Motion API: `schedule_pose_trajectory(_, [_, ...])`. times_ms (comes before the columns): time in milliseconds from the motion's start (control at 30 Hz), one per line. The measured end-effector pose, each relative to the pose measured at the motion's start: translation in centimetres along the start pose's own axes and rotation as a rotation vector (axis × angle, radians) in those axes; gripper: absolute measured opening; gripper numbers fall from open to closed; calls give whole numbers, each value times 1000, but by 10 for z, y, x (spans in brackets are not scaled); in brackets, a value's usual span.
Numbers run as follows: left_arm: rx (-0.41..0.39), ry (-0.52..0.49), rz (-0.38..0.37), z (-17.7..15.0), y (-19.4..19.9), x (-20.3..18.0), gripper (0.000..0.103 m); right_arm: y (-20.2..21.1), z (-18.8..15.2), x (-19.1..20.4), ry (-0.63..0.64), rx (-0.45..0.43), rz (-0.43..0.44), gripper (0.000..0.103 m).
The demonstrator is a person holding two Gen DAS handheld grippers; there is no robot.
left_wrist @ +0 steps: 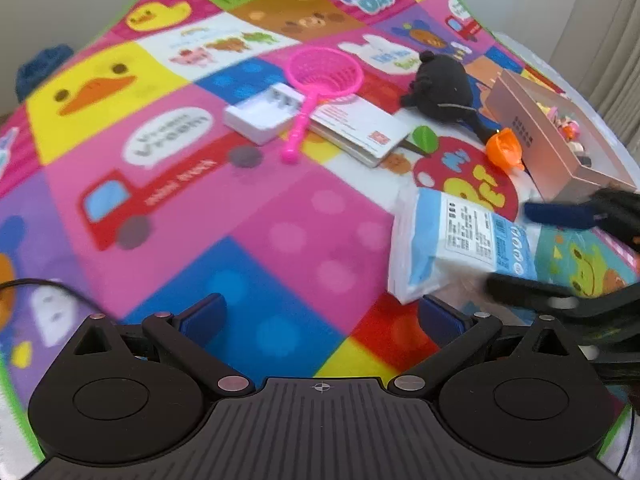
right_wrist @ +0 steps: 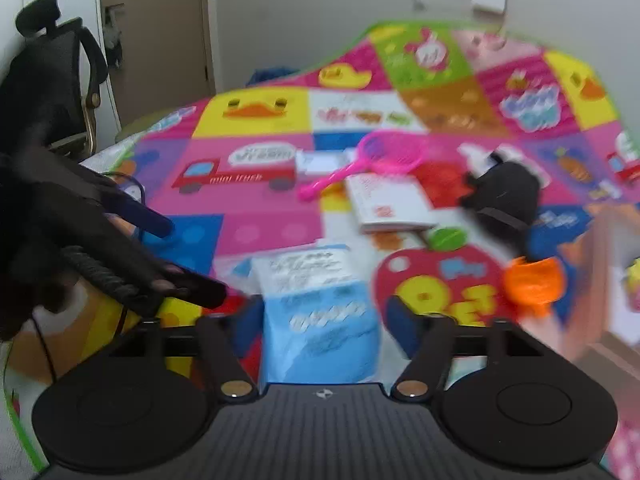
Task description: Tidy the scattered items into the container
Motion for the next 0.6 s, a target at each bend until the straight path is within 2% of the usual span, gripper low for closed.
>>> schedule_pose_trajectory(33, [-1,3,-14,2,-3,-3,103,7,3,-10,-36,-20,-26,74])
schedule_pose_trajectory(100, [-6,1,-34,3,-6,-8,103,11,10,-29,-67,-68,-151,73])
schedule_pose_trajectory(133, [-9,-6,-41,3,-6,-11,103,6,11,-35,-44,-76,-222,62])
schedule_pose_trajectory(167, [-11,-16,-48,2,-4,-13,103,-2,12,-40,-13,-72,-289,45])
schedule_pose_trajectory(200, [-11,-25,-51,1,-2,-15,103,-12,13,-45,4,-61,-338,40])
schedule_pose_trajectory(367, [2,-72,2,-11,17,-9,103,-59,19,-58,40,-56,-495,39])
schedule_pose_trajectory(400, [11,-74,22,-14,21,-6,103,-68,19,-61,49,-48,-515,37])
schedule_pose_trajectory(433, [16,-69,34,-16,24,-2,103,-77,18,-64,53,-34,-525,28])
schedule_pose_trajectory(467, [20,-59,39,-18,28,1,103,-84,18,-66,52,-13,-527,11])
schedule_pose_trajectory(500, [24,-50,44,-20,31,4,103,-89,17,-68,43,5,-523,7])
schedule_pose_trajectory(600, [34,-46,65,-25,38,11,103,-84,20,-66,3,-5,-501,6])
Point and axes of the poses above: each gripper's, at about its wrist camera, not at the fingertips, and y roughly against the way its jaws point, x to its left, z to its top, the point moved 4 cm from there along -y, roughly the way its jaws point, and after that the axes turned 9 degrees about -y, right-handed, at the moved point
